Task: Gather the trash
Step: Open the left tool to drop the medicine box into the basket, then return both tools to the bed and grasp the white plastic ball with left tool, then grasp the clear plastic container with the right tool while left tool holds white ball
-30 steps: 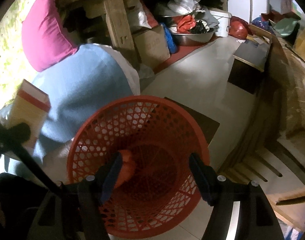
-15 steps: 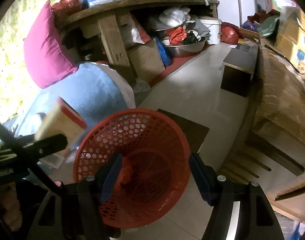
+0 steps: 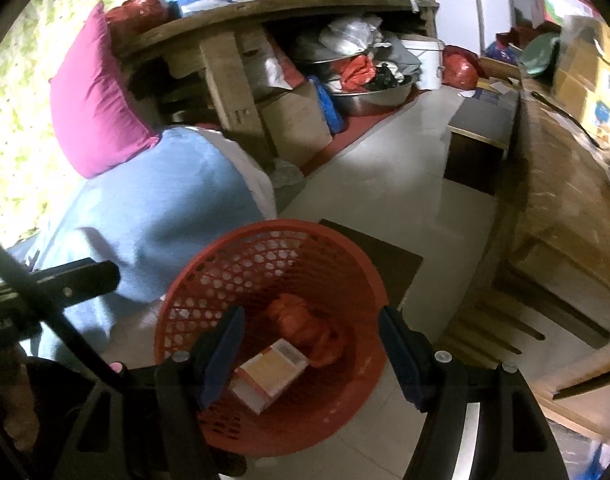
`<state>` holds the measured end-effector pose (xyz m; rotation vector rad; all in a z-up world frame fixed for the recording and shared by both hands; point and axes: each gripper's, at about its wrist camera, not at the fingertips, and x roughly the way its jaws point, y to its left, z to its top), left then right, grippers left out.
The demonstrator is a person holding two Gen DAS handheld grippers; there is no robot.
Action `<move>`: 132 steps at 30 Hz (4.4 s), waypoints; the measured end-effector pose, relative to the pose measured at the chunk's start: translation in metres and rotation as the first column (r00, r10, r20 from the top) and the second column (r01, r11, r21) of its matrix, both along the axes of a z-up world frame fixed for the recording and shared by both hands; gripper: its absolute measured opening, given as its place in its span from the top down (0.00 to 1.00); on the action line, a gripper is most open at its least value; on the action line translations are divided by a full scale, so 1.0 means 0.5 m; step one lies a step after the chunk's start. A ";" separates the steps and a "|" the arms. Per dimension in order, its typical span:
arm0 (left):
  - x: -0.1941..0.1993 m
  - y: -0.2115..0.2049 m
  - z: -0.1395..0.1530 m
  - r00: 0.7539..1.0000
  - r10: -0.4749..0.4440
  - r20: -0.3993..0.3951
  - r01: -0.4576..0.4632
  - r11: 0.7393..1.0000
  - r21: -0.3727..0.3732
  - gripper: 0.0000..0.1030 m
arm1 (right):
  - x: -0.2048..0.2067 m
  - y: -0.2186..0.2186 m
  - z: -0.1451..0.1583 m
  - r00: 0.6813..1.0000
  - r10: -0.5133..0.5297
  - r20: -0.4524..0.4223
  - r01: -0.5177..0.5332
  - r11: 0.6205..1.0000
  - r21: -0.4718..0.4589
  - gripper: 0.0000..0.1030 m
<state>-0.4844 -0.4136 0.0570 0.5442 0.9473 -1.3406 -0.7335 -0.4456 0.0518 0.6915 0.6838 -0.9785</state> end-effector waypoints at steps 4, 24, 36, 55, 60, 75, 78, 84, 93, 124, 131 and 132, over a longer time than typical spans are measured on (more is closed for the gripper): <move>0.049 0.043 0.025 0.998 0.064 -0.017 -0.064 0.997 -0.032 0.29 | 0.049 0.009 0.013 0.999 0.051 0.005 -0.051 0.999 -0.014 0.30; 0.405 0.441 0.073 0.831 0.556 0.012 -0.550 0.824 -0.135 0.29 | 0.404 0.129 0.108 0.911 0.411 -0.004 -0.408 0.904 -0.126 0.30; 0.632 0.695 0.046 0.567 0.819 0.082 -0.808 0.573 -0.136 0.29 | 0.605 0.251 0.162 0.796 0.605 0.008 -0.594 0.783 -0.184 0.30; 0.766 0.721 -0.041 0.509 0.859 0.054 -0.857 0.511 -0.063 0.29 | 0.784 0.374 0.128 0.653 0.757 0.005 -0.749 0.646 -0.147 0.30; 0.782 0.711 -0.061 0.508 0.860 0.045 -0.860 0.509 -0.037 0.29 | 0.801 0.380 0.114 0.647 0.763 -0.002 -0.756 0.641 -0.131 0.30; 0.771 0.737 -0.027 0.460 0.887 0.050 -0.877 0.462 -0.134 0.63 | 0.896 0.403 0.094 0.614 0.789 -0.028 -0.786 0.608 -0.111 0.30; 0.772 0.754 -0.015 0.429 0.902 0.044 -0.888 0.430 -0.164 0.63 | 0.951 0.430 0.083 0.565 0.823 -0.053 -0.823 0.558 -0.107 0.30; 0.785 0.781 -0.007 0.392 0.920 -0.007 -0.906 0.385 -0.178 0.63 | 1.052 0.497 0.064 0.489 0.861 -0.139 -0.870 0.471 -0.144 0.14; 0.792 0.794 -0.005 0.376 0.926 -0.044 -0.914 0.363 -0.181 0.63 | 1.155 0.524 0.056 0.483 0.854 -0.194 -0.871 0.446 -0.206 0.00; 0.762 0.742 -0.029 0.432 0.898 0.086 -0.886 0.440 -0.147 0.63 | 1.059 0.455 0.089 0.554 0.823 -0.121 -0.828 0.530 -0.184 0.18; 0.734 0.723 -0.036 0.461 0.876 0.143 -0.869 0.478 -0.127 0.63 | 0.971 0.422 0.111 0.594 0.799 -0.094 -0.799 0.572 -0.183 0.18; 0.729 0.723 -0.035 0.463 0.874 0.146 -0.868 0.481 -0.124 0.63 | 0.959 0.416 0.112 0.602 0.793 -0.091 -0.793 0.581 -0.182 0.18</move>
